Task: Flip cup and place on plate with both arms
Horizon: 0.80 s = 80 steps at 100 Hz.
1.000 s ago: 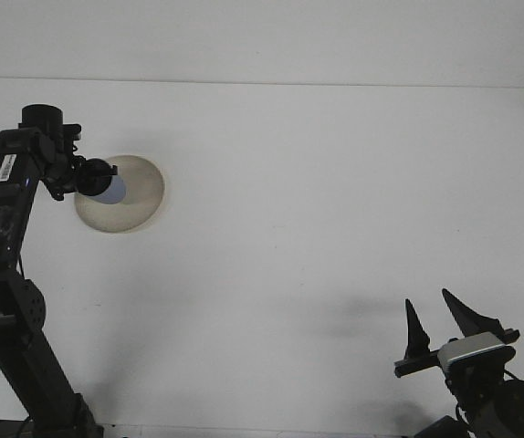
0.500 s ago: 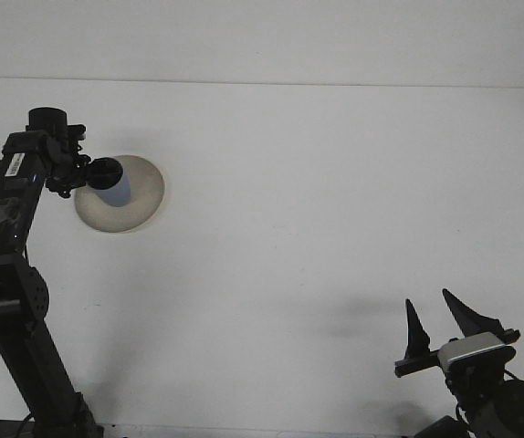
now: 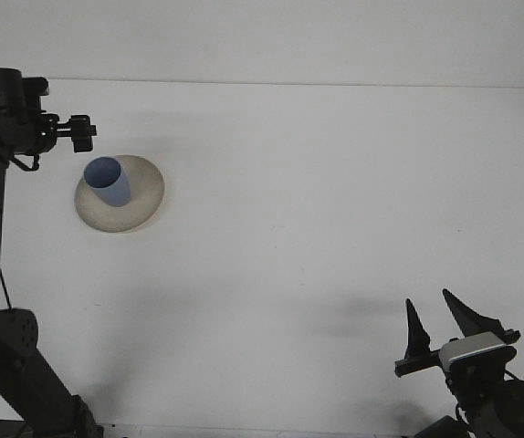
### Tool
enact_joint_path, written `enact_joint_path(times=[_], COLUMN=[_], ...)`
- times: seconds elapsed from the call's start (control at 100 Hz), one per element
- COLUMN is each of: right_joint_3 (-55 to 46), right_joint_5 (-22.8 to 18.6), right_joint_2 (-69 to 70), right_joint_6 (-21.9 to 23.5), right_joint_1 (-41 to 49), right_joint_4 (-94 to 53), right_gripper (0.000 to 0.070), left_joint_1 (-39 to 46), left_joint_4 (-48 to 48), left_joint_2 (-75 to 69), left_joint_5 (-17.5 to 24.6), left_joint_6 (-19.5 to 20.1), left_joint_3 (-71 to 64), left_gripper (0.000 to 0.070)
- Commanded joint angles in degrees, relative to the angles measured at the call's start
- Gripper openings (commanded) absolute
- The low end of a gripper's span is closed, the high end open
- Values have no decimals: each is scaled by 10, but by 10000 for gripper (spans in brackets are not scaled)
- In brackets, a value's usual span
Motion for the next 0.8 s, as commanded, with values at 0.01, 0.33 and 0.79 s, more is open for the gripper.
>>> enact_joint_path(times=[0.01, 0.33, 0.79], right_joint_3=[2, -38, -51], right_joint_5=[15, 88, 101], right_joint_2=[1, 1, 5], right_joint_6=[9, 14, 10], right_joint_1=[3, 3, 3], right_joint_4=[5, 50, 155], right_gripper=[396, 396, 1], left_joint_1=[9, 5, -50], left_joint_4=[-19, 39, 439], left_joint_2=[-33, -273, -716], left_joint_5=[16, 78, 1], left_joint_6=[-10, -39, -56], left_joint_3=[16, -223, -836], left_gripper=[502, 485, 15])
